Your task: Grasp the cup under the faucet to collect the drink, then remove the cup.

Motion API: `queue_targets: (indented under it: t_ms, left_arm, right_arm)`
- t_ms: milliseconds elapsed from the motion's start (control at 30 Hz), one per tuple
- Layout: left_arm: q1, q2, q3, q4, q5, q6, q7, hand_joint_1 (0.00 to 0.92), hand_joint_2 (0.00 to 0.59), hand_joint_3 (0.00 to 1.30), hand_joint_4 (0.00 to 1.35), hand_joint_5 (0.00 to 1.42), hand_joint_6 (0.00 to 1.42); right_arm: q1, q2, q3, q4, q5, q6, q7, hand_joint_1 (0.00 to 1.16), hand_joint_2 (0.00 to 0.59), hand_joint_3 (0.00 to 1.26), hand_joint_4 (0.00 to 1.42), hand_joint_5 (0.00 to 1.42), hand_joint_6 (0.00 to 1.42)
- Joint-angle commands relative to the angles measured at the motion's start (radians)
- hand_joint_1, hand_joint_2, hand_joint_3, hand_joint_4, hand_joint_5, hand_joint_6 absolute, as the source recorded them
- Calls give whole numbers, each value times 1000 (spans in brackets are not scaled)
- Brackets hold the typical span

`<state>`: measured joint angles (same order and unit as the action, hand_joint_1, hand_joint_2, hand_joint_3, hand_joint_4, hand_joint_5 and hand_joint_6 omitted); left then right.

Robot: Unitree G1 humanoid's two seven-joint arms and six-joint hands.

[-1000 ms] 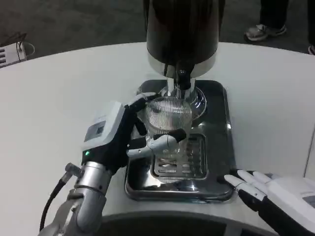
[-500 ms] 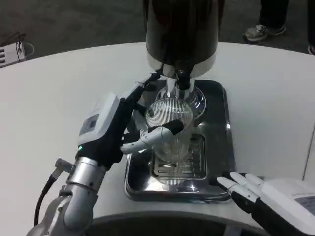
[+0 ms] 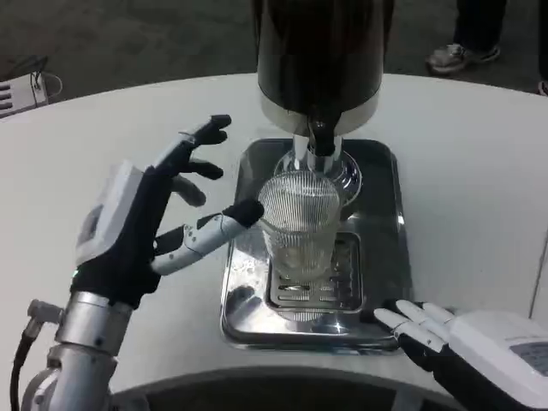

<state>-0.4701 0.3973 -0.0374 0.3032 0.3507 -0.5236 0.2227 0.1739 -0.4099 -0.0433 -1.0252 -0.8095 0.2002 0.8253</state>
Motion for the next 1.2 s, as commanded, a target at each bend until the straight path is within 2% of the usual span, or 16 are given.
queue_targets:
  t_ms: [33, 200, 367, 633, 933, 1100, 1200]
  left_arm:
    - [13, -3, 38, -95, -86, -37, -56, 88, 28, 267, 265, 432, 581]
    - [-39, -21, 45, -154, -193, -19, -148, 39, 50, 281, 280, 380, 453]
    - [-126, -34, 28, -171, -274, 35, -268, 23, 59, 273, 260, 352, 414]
    - [-243, -56, -13, -129, -320, 127, -437, 18, 65, 271, 249, 349, 385]
    - [-272, -68, -26, -87, -348, 147, -562, 17, 69, 264, 259, 362, 396]
    - [-310, -48, -51, -44, -343, 184, -655, 0, 60, 197, 183, 296, 372]
    - [-328, -21, -77, -30, -325, 192, -724, 0, 64, 192, 165, 281, 356]
  right_arm:
    - [7, -4, 4, 1, 1, -1, -10, 594, 438, 64, 0, 0, 5]
    - [7, -4, 7, -1, 1, -3, -11, 591, 440, 64, 0, 0, 3]
    - [11, -5, 6, -5, 1, -4, -13, 588, 441, 64, 0, 0, 3]
    - [34, -1, -8, -20, 4, -4, -19, 586, 441, 64, 0, 0, 2]
    - [47, 5, -29, -22, 17, -15, -21, 585, 441, 64, 0, 0, 2]
    - [42, 2, -34, -22, 28, -20, -18, 585, 441, 64, 0, 0, 2]
    - [40, 4, -36, -22, 35, -22, -17, 585, 441, 64, 0, 0, 2]
